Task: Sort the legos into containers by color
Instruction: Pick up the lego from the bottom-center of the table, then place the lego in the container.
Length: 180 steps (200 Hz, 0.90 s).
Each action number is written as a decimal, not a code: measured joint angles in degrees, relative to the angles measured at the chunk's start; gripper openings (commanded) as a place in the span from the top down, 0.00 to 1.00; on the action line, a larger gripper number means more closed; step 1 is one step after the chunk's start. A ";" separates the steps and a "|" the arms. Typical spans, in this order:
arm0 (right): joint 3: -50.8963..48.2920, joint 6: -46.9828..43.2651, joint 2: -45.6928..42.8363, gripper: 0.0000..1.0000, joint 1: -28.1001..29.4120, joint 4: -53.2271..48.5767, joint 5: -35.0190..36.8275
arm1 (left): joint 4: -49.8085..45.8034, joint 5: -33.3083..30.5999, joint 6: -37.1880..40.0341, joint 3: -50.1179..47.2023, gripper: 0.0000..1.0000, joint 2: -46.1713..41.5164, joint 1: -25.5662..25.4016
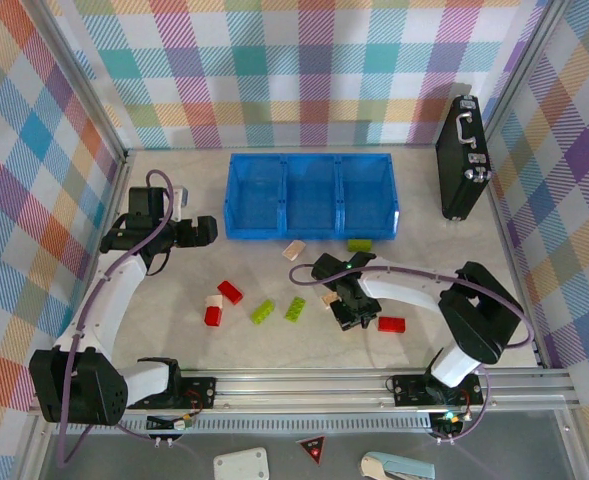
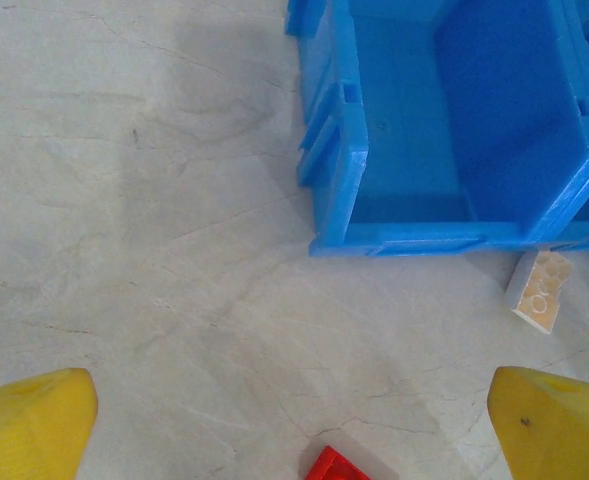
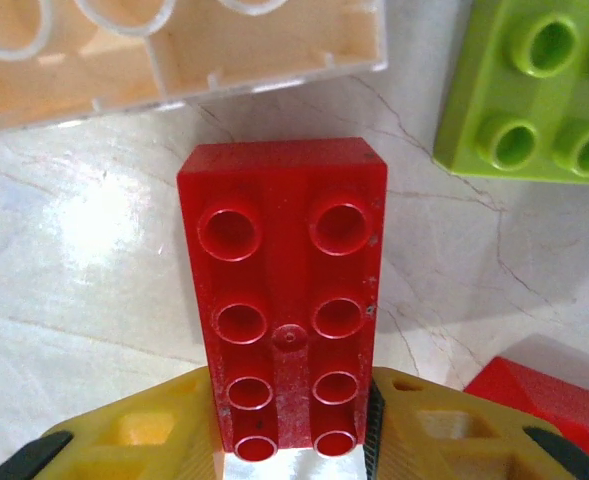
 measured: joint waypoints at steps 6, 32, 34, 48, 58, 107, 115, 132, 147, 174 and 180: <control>0.02 0.09 -0.66 0.64 0.00 -0.33 -0.04 | 0.02 0.00 0.00 0.00 0.00 0.17 0.00; 0.92 0.28 -3.39 0.65 0.00 -2.01 -0.28 | -0.02 0.02 0.00 0.00 0.00 0.66 0.02; 1.01 0.31 -3.54 0.65 0.00 -2.08 -0.28 | -0.02 0.02 0.00 0.00 0.00 0.66 0.04; 1.79 0.39 -4.52 0.65 0.00 -2.97 -0.24 | 0.00 0.02 0.00 0.00 0.00 0.66 0.07; 2.47 0.37 -4.96 0.65 0.00 -3.65 -0.20 | 0.00 0.02 0.00 0.00 0.00 0.66 0.07; 7.52 -0.48 -5.18 0.65 -1.81 -6.56 -0.26 | 0.00 0.33 -0.02 0.00 0.00 1.09 0.07; 8.52 -0.90 -5.18 0.65 -2.64 -6.93 -0.28 | 0.00 0.35 0.00 0.00 0.00 1.18 0.07; 10.49 -1.68 -5.01 0.65 -4.74 -7.39 -0.48 | 0.02 0.39 0.00 0.00 0.00 1.29 0.07; 12.44 -2.62 -4.37 0.65 -7.17 -7.72 -0.92 | 0.00 0.42 0.00 0.00 0.00 1.29 0.07; 15.15 -4.24 -3.13 0.65 -11.87 -8.52 -2.01 | 0.00 0.42 0.00 0.00 0.00 1.31 0.07; 16.00 -4.63 -2.67 0.65 -13.07 -8.76 -2.32 | 0.02 0.42 0.00 0.00 0.00 1.36 0.07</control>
